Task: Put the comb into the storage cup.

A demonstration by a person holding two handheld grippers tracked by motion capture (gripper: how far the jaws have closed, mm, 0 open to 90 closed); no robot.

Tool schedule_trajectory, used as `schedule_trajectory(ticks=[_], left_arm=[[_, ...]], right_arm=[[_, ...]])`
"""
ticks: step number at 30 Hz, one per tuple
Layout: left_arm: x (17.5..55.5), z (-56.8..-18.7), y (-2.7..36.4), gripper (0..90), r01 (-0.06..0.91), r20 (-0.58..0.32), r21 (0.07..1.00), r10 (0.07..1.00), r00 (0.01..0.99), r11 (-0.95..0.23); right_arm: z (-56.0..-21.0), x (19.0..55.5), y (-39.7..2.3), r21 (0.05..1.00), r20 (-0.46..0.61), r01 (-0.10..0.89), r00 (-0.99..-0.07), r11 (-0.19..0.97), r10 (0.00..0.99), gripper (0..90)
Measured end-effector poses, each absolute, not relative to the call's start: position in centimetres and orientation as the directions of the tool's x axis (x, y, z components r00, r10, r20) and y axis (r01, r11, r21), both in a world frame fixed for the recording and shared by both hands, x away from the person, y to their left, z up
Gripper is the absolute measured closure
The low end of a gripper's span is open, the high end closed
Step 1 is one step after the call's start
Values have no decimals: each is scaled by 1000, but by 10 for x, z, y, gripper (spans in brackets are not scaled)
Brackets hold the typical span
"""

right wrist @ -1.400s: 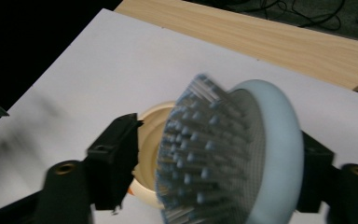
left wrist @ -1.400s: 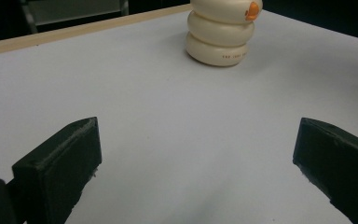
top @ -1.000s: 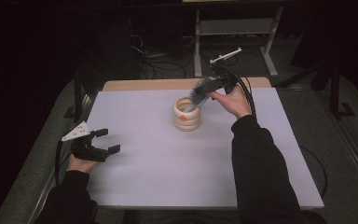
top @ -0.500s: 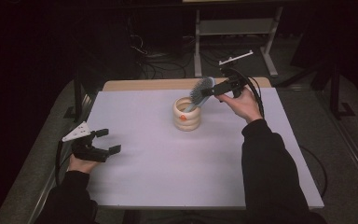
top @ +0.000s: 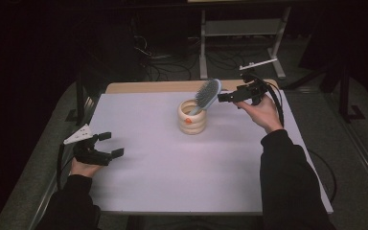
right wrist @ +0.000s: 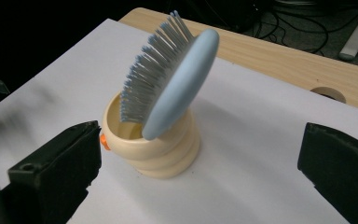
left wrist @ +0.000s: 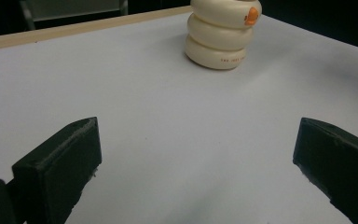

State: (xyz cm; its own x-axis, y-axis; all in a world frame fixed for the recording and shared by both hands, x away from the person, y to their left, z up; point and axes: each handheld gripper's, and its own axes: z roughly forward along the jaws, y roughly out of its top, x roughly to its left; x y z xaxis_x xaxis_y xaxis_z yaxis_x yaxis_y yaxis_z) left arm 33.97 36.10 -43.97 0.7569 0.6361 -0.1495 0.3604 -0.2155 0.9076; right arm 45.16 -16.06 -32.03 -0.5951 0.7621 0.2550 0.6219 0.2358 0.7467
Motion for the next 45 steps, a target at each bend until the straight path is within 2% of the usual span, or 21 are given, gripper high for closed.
schedule_trajectory(ticks=[19,28,45], left_arm=[[341,-440,361,8,362,-155,910,641,752,-205],[342,-440,361,8,365,-158,908,640,752,-205],[343,-441,361,8,374,-173,906,632,756,-200]], right_arm=[[-338,434,-190,742,247,625,-591,242,768,0],[-351,418,-205,758,273,617,-595,212,756,0],[-371,390,-227,782,248,589,-595,204,764,0]])
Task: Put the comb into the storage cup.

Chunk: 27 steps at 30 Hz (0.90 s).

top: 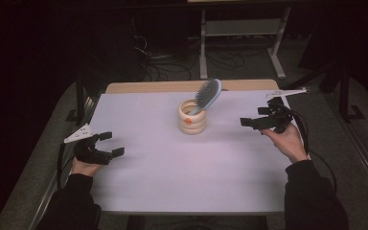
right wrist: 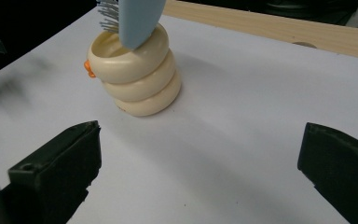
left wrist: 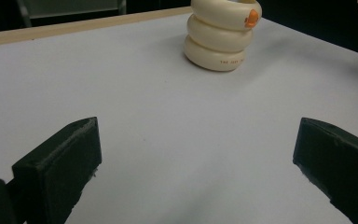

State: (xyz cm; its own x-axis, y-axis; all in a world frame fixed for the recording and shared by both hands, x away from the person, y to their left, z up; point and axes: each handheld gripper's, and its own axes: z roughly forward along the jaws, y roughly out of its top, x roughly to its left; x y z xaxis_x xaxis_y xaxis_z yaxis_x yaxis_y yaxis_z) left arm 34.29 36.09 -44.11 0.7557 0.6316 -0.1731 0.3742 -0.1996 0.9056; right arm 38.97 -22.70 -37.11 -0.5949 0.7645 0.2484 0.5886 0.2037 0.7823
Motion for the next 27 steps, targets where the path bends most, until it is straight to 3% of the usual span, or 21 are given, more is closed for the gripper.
schedule_trajectory(ticks=[27], left_arm=[[344,-442,360,8,388,-184,898,626,758,-206]], right_arm=[[-401,344,-256,807,229,561,-584,183,779,0]])
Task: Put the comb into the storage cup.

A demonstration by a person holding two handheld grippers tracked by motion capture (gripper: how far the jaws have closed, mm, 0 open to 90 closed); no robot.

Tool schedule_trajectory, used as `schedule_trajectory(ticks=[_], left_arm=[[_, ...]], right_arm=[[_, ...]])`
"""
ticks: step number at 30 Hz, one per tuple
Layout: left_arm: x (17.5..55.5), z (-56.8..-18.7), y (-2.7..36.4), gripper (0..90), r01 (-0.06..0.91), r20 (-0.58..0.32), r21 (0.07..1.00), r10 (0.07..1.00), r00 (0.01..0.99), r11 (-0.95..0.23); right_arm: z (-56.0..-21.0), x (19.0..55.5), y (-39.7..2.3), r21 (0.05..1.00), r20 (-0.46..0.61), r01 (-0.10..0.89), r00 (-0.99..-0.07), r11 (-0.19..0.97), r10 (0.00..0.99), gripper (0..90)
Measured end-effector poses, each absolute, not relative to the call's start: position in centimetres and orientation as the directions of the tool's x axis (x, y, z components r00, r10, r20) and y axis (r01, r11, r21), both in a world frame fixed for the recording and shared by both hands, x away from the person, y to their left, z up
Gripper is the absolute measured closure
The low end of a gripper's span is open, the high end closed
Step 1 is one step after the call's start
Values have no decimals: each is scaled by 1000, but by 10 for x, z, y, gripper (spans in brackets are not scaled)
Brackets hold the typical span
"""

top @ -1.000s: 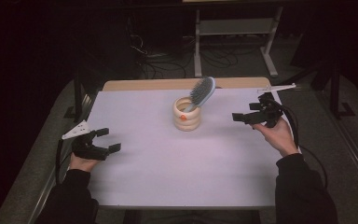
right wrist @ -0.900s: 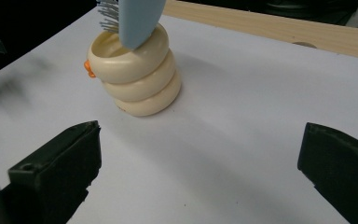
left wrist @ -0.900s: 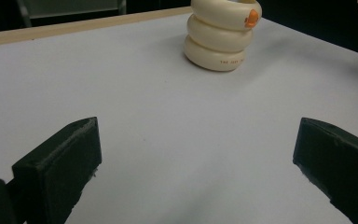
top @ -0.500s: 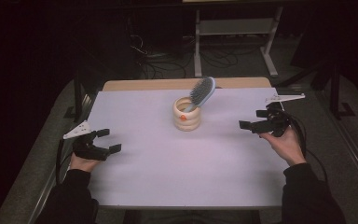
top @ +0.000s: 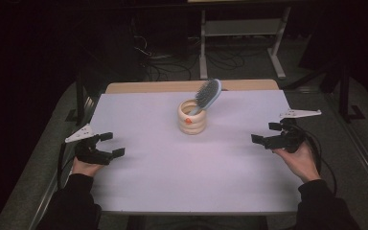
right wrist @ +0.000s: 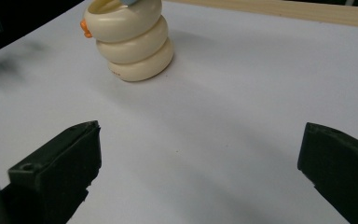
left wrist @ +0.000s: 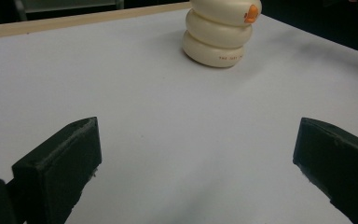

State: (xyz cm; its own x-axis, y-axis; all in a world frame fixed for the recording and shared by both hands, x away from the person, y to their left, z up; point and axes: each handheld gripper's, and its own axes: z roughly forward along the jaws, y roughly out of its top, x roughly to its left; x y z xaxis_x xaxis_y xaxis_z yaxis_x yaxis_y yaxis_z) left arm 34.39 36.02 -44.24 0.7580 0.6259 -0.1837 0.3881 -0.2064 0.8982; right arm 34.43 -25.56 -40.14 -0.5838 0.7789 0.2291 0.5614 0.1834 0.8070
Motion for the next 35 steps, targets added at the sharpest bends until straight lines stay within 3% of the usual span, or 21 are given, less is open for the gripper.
schedule_trajectory(ticks=[35], left_arm=[[344,-442,360,8,392,-194,897,617,762,-202]], right_arm=[[-437,291,-285,855,166,494,-554,161,816,0]])
